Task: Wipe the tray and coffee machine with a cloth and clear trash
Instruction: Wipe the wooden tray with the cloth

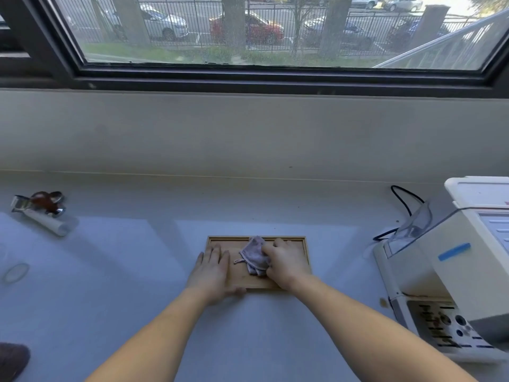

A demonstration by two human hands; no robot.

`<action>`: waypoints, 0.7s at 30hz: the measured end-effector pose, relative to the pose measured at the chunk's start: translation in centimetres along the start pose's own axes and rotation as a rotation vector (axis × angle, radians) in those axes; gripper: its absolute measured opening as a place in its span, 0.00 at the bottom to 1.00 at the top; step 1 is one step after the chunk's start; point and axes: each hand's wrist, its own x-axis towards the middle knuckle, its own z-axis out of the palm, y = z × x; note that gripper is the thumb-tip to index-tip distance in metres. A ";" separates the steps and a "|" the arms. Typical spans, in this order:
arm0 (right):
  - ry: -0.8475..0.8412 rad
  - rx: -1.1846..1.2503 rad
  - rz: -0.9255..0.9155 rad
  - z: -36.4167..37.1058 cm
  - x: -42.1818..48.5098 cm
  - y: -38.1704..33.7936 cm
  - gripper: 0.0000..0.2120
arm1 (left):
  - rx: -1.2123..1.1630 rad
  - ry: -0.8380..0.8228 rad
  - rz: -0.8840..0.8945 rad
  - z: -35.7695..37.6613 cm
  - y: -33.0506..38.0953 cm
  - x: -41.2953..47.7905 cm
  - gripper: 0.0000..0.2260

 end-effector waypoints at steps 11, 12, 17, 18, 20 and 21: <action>0.253 0.069 0.151 -5.3 -3.9 0.9 0.12 | -0.106 0.161 0.012 -3.3 3.2 -0.6 0.39; 0.270 0.062 0.155 -6.1 -4.3 0.9 0.12 | -0.096 0.179 0.024 -3.7 3.6 -0.5 0.40; 0.373 0.040 0.177 -9.2 -6.3 0.8 0.13 | -0.065 0.303 0.078 -6.6 5.4 -0.4 0.41; 0.400 0.031 0.182 -9.7 -6.7 0.8 0.13 | -0.058 0.322 0.089 -7.1 5.9 -0.5 0.41; 0.458 0.011 0.191 -10.7 -7.6 0.7 0.13 | -0.048 0.359 0.114 -8.3 6.6 -0.8 0.41; 0.483 0.005 0.191 -11.3 -8.2 0.7 0.13 | -0.051 0.377 0.128 -8.9 7.0 -1.0 0.41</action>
